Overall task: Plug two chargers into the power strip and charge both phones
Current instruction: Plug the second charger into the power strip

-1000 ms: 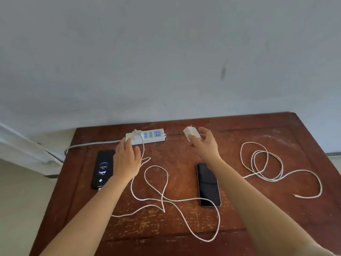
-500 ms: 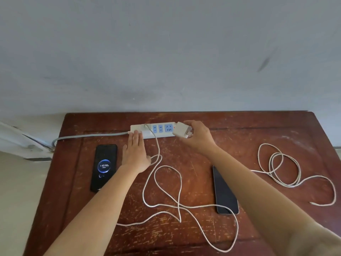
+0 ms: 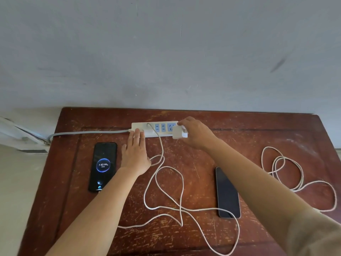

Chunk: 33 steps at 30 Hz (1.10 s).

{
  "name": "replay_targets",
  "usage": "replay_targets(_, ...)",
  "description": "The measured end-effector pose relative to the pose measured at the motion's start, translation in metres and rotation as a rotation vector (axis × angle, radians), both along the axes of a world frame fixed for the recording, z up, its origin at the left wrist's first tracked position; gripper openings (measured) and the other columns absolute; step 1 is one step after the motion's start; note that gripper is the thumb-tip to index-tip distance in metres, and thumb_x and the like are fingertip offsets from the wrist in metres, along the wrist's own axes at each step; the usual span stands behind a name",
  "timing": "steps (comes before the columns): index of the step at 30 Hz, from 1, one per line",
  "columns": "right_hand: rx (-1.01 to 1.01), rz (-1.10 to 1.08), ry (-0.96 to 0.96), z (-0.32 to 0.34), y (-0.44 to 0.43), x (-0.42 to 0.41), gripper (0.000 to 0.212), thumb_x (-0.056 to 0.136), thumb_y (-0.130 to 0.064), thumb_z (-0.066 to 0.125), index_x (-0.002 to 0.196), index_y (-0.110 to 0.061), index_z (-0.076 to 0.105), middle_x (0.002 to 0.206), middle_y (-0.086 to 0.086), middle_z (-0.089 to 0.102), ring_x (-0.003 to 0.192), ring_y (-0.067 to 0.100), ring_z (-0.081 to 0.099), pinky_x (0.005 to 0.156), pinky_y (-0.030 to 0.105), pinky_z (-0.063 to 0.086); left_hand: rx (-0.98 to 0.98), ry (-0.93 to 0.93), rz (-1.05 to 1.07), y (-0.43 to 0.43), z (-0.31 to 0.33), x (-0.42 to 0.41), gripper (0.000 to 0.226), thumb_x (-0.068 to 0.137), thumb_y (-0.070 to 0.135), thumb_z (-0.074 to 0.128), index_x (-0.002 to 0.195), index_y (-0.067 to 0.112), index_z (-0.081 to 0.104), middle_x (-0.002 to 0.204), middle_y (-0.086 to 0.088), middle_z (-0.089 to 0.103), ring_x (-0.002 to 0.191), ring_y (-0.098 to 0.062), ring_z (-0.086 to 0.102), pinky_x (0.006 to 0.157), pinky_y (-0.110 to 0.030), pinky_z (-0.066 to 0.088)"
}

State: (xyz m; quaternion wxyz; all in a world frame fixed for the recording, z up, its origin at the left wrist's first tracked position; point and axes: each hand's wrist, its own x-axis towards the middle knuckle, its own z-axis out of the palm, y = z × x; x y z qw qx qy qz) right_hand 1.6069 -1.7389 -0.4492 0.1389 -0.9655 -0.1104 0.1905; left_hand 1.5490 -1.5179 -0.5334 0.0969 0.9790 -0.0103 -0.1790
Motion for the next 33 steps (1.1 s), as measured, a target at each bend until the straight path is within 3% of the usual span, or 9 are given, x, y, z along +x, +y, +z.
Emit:
replay_targets(8,-0.216,0.279,-0.01,0.013,0.034,0.025,0.045,0.088,-0.022,0.072,0.131,-0.015,0.059,0.126,0.006,0.062,0.112,0.026,0.061,0.085,0.037,0.054,0.006,-0.009,0.003,-0.001,-0.001,-0.001,0.103,0.088,0.031,0.07,0.157,0.011,-0.003,0.167,-0.009,-0.009,0.153,-0.029,-0.009,0.118,-0.053,0.023)
replay_targets(14,-0.207,0.286,0.078,0.02,0.038,0.041,0.038,0.085,-0.026,0.078,0.118,-0.013,0.063,0.118,0.005,0.067,0.097,0.023,0.062,0.07,0.029,0.045,-0.009,-0.003,0.01,0.0,0.0,0.0,0.101,0.089,0.029,0.069,0.157,0.012,-0.003,0.168,-0.008,-0.009,0.153,-0.028,-0.009,0.118,-0.052,0.022)
replay_targets(22,-0.115,0.239,0.199,0.016,0.02,0.049,0.048,0.085,-0.029,0.078,0.127,-0.018,0.059,0.128,0.005,0.065,0.101,0.027,0.064,0.08,0.037,0.058,-0.03,-0.018,0.012,0.0,0.001,-0.001,0.102,0.088,0.028,0.07,0.157,0.012,-0.004,0.168,-0.008,-0.009,0.153,-0.028,-0.009,0.118,-0.052,0.024)
replay_targets(28,-0.21,0.31,0.111,-0.002,0.028,0.038,0.048,0.089,-0.029,0.074,0.13,-0.014,0.057,0.128,0.01,0.066,0.105,0.031,0.065,0.078,0.037,0.054,-0.037,-0.03,0.01,-0.001,0.0,-0.002,0.102,0.087,0.028,0.071,0.157,0.011,-0.001,0.168,-0.009,-0.007,0.153,-0.029,-0.008,0.116,-0.052,0.027)
replay_targets(33,-0.118,0.254,0.146,-0.004,0.02,0.038,0.054,0.089,-0.031,0.075,0.137,-0.018,0.054,0.134,0.008,0.064,0.114,0.031,0.063,0.085,0.039,0.052,-0.013,-0.028,0.0,-0.001,-0.001,-0.002,0.103,0.087,0.028,0.071,0.157,0.01,-0.002,0.168,-0.009,-0.008,0.153,-0.029,-0.009,0.116,-0.052,0.029)
